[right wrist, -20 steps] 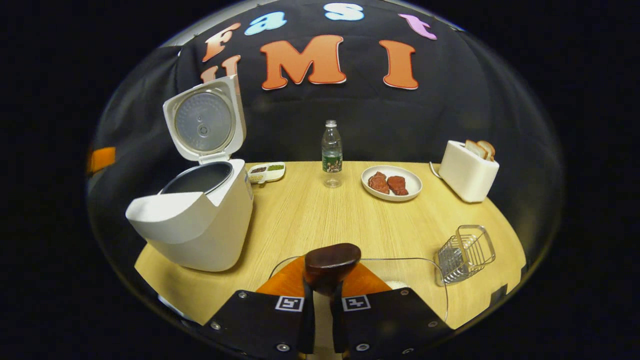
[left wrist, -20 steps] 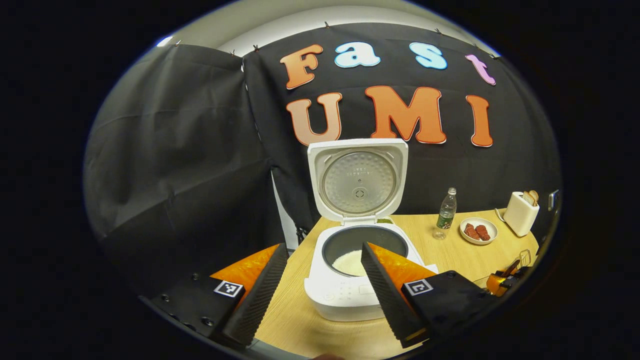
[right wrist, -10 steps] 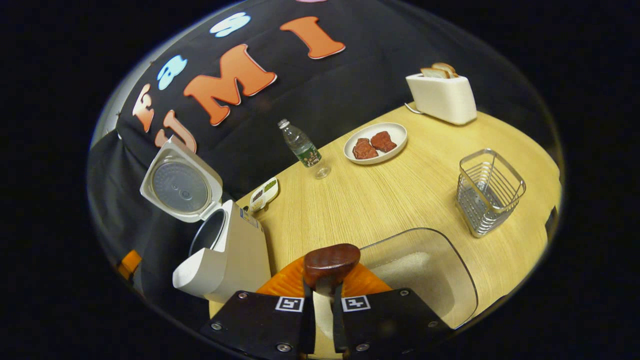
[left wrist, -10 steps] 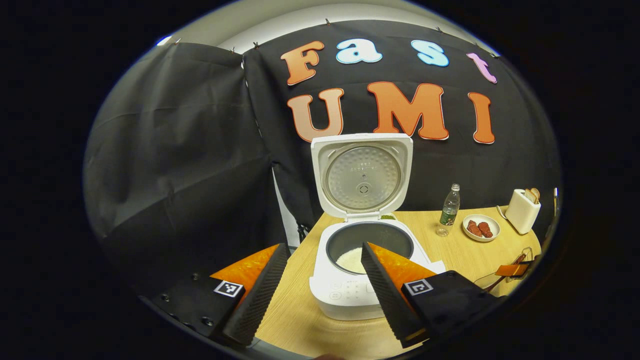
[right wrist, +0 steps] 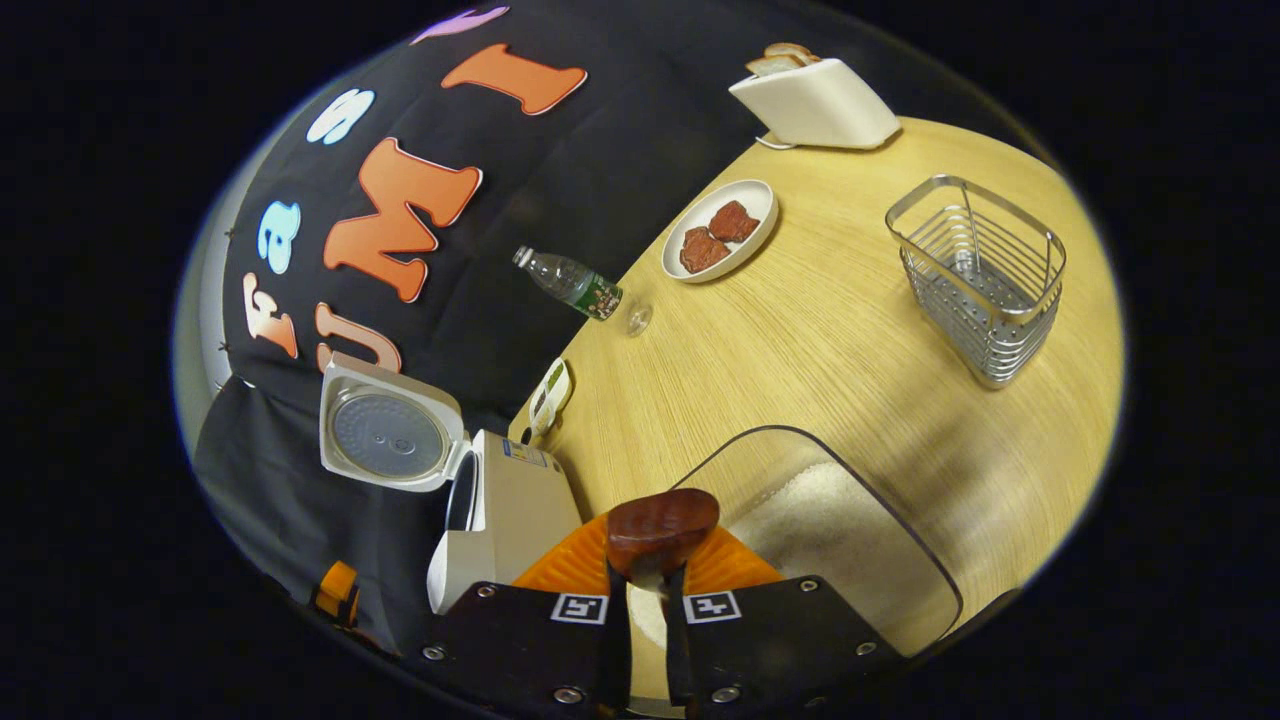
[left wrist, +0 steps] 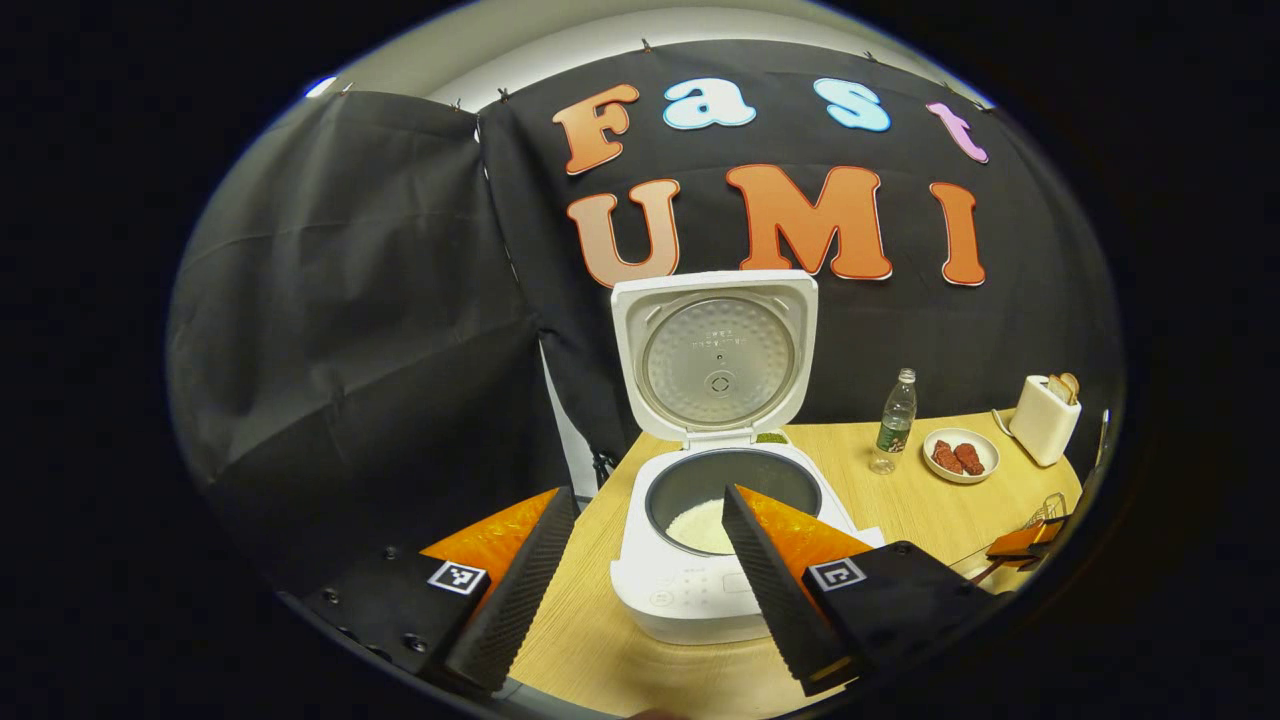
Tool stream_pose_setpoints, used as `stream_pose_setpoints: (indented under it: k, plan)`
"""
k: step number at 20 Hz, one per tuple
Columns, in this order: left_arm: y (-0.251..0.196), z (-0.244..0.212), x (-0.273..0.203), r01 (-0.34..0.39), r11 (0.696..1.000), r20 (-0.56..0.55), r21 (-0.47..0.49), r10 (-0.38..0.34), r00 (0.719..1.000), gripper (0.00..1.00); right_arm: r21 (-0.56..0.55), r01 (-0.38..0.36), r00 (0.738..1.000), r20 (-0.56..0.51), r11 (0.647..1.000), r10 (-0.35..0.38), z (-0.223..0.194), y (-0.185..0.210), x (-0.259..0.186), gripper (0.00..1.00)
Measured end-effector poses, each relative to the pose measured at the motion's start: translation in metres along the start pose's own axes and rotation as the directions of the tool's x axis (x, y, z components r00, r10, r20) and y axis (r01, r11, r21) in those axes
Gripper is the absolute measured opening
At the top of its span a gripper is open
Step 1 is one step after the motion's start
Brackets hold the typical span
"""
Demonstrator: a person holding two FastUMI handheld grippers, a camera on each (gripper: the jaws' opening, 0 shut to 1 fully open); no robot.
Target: Close the left gripper, press the button to open the rice cooker; take a wooden spoon from the chopstick holder with the right hand, scoop a spoonful of rice and pour it into the rice cooker, then put the wooden spoon back into the chopstick holder.
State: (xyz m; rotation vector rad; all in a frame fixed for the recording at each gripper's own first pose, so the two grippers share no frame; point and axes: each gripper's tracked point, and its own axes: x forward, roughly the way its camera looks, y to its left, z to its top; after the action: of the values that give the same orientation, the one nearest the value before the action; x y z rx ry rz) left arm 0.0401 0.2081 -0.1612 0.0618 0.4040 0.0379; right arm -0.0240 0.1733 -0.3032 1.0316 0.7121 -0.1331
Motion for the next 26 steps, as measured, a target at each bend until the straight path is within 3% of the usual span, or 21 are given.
stream_pose_setpoints:
  k: [6,11,16,17,20,24,26]
  plan:
    - [-0.006,0.001,-0.001,0.002,1.0,-0.005,0.005,-0.001,1.0,0.96,0.09,-0.072,0.996,-0.052,0.993,0.077,0.003,0.005,0.008,0.13]
    - [-0.019,0.009,0.002,0.012,1.0,0.003,0.018,-0.012,1.0,1.0,0.149,-0.125,0.988,-0.07,0.981,0.136,0.005,-0.01,0.003,0.13]
    - [-0.036,0.019,0.002,0.024,0.999,0.018,0.032,-0.024,1.0,0.96,0.273,-0.184,0.981,-0.016,0.944,0.196,0.036,-0.021,-0.016,0.13]
    - [-0.04,0.02,0.002,0.026,0.999,0.024,0.033,-0.027,0.999,1.0,0.302,-0.194,0.979,-0.005,0.933,0.205,0.043,-0.025,-0.02,0.13]
    - [-0.05,0.024,0.001,0.034,0.999,0.032,0.023,-0.035,0.999,0.96,0.382,-0.24,0.969,0.033,0.892,0.246,0.065,-0.023,-0.032,0.13]
    - [-0.058,0.033,-0.004,0.031,0.999,0.057,-0.016,-0.03,0.998,1.0,0.516,-0.316,0.941,0.061,0.796,0.334,0.092,-0.004,-0.046,0.13]
    - [-0.058,0.036,-0.008,0.022,0.999,0.073,-0.027,-0.02,0.997,0.96,0.548,-0.348,0.926,0.071,0.761,0.372,0.102,0.013,-0.048,0.13]
